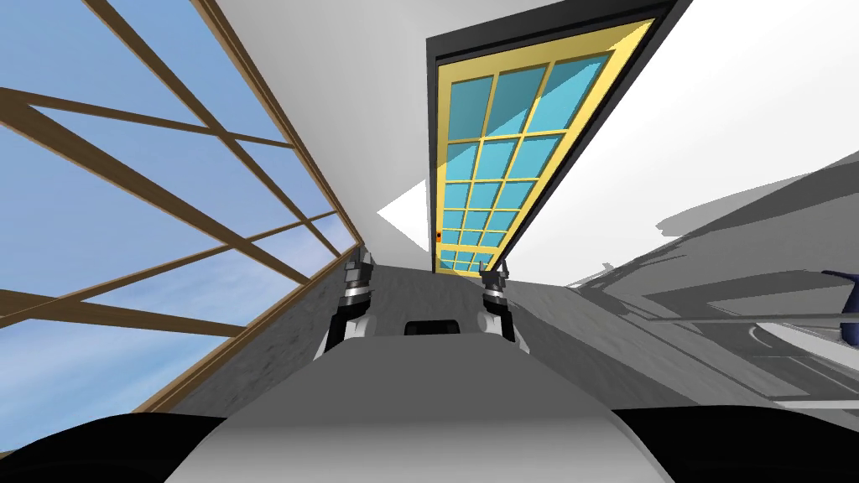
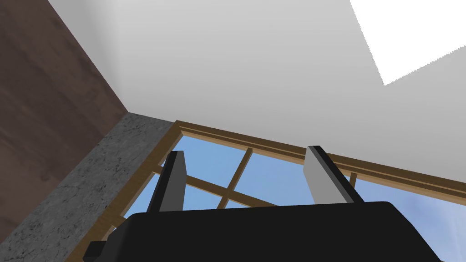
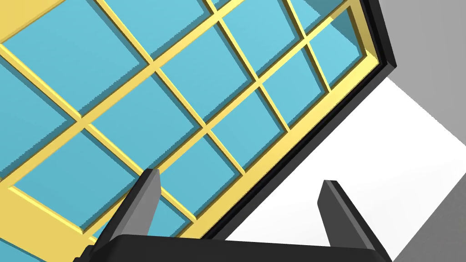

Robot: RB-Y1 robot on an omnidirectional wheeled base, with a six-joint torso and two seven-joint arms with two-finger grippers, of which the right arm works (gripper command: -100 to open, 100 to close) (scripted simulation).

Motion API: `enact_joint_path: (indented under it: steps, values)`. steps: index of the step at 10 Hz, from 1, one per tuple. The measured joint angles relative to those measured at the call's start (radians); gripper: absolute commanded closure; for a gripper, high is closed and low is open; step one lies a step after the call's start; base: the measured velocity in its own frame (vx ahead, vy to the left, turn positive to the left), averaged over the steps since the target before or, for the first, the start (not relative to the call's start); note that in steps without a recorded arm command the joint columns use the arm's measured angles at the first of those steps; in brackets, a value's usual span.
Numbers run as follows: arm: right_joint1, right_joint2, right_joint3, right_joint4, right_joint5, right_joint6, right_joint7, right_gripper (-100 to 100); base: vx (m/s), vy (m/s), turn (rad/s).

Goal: Pull the door open

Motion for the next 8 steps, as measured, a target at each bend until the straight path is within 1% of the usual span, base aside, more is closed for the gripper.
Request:
enact_joint_path:
  steps: [3, 5, 6, 8]
  values:
    - [-0.008, 0.000, -0.001, 0.045, -0.042, -0.006, -0.052, -100, 0.066, 0.042, 0.117]
    - [-0.017, -0.001, -0.001, 0.084, -0.065, -0.018, -0.084, -100, 0.068, 0.033, 0.128]
    - [-0.017, -0.003, -0.002, 0.099, -0.079, -0.023, -0.102, -100, 0.071, 0.041, 0.094]
    - [-0.023, 0.001, -0.001, 0.128, -0.105, -0.028, -0.134, -100, 0.069, 0.029, 0.108]
